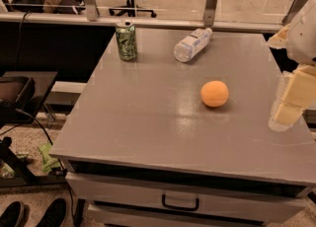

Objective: Move orange near blue plastic bottle

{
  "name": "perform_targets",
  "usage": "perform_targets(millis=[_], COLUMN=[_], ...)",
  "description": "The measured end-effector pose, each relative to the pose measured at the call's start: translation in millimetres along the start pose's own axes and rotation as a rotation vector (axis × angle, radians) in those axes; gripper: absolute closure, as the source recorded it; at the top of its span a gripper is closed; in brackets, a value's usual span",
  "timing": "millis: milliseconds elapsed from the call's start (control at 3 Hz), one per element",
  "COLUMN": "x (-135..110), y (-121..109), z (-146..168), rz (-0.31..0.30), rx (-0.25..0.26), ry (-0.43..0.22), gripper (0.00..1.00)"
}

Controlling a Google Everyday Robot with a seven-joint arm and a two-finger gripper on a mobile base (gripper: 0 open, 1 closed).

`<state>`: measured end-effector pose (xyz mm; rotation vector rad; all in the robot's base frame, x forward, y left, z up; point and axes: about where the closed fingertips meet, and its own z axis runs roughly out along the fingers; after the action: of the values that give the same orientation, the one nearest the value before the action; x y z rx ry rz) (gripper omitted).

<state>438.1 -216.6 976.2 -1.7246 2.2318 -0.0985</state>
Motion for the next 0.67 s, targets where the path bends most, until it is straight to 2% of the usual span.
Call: perform_targets(millis=[667], x=[-7.4], y=[-8.4], z=[9.7], rz=[0.005], rx=[-0.014], ry=[-0.024], gripper=[0.00])
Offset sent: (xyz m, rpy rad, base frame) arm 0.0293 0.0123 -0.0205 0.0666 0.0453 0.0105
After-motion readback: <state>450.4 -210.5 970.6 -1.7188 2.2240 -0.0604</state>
